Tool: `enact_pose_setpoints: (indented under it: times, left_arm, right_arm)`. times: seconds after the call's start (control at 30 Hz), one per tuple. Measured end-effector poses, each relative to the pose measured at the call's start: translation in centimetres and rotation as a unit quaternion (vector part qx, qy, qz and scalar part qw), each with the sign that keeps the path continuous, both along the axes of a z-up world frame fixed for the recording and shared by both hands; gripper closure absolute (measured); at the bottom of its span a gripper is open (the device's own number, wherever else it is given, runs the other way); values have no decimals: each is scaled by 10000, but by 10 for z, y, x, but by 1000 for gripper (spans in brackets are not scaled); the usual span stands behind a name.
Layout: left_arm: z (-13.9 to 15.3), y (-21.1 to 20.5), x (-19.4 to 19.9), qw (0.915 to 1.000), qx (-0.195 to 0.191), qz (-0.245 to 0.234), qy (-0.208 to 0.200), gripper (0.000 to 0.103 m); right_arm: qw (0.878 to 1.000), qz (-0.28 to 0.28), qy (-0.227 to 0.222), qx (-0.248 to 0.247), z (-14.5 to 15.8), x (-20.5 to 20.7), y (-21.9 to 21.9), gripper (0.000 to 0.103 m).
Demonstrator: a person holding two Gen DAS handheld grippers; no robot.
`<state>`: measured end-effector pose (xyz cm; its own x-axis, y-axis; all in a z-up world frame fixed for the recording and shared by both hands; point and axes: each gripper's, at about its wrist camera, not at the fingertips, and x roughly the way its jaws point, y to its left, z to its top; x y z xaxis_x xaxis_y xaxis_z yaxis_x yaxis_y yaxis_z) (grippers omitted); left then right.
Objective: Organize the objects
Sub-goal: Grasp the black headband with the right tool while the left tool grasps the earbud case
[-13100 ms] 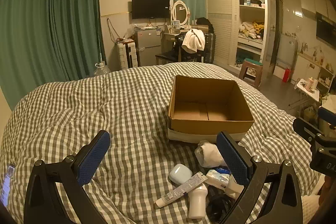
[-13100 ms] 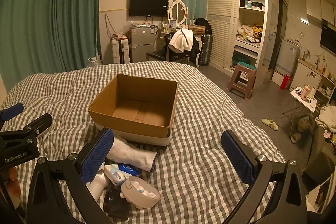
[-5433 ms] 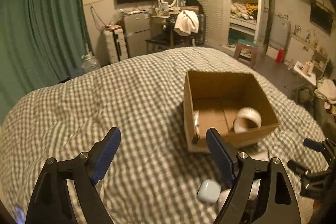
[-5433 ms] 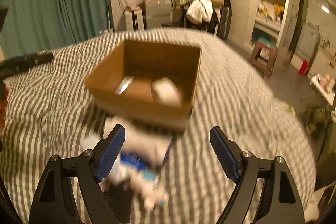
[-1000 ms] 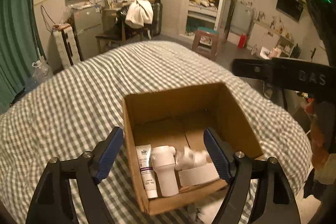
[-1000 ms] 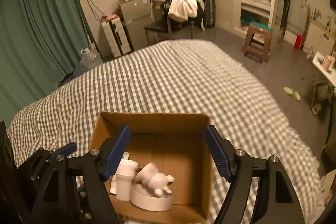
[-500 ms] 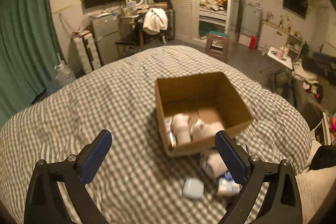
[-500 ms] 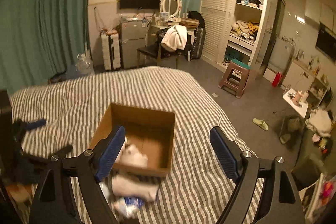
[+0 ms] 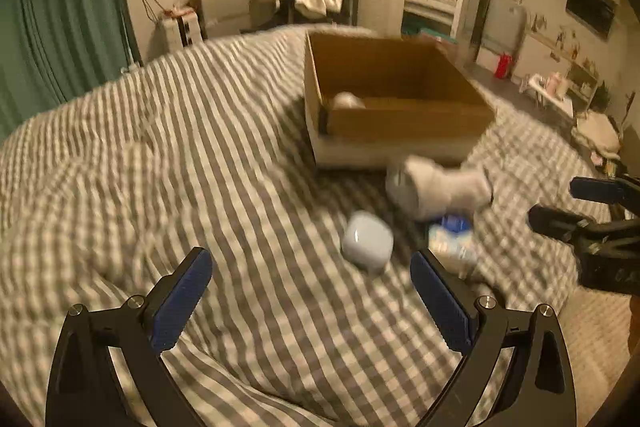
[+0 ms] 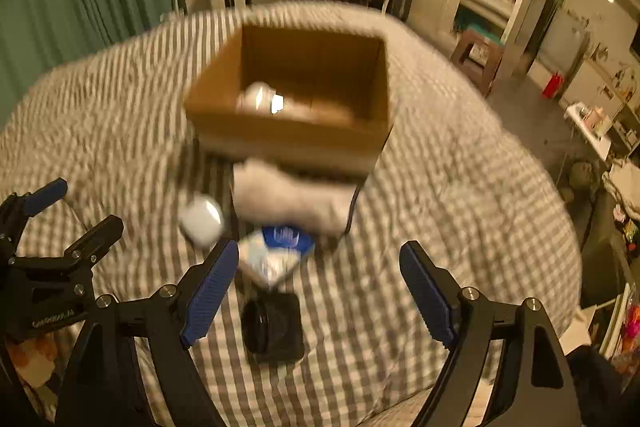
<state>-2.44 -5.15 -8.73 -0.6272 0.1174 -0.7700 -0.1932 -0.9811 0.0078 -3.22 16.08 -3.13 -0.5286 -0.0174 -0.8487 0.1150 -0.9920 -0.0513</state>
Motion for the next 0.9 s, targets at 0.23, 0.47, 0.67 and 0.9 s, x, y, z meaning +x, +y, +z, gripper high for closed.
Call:
enact_pose_setpoints:
  times: [0.23,0.47,0.67,0.9]
  left_arm:
    - [-32,7,3,9995,-205,37,-241,1]
    - [-45,7,-3,9984,-233,107,-510,1]
    - [-48,7,-9,9975,-189,201,-645,1]
    - [-55,19,-26,9969,-173,79,-765,1]
  right_arm:
    - [9958,263,-871,47,-78,4,-8,20]
    - [9908,723,-1140,58,-113,6,-17,49]
    - [9892,924,-1118,-206,-117,8,-13,65]
    - [9935,834,-726,-256,-94,8,9,93]
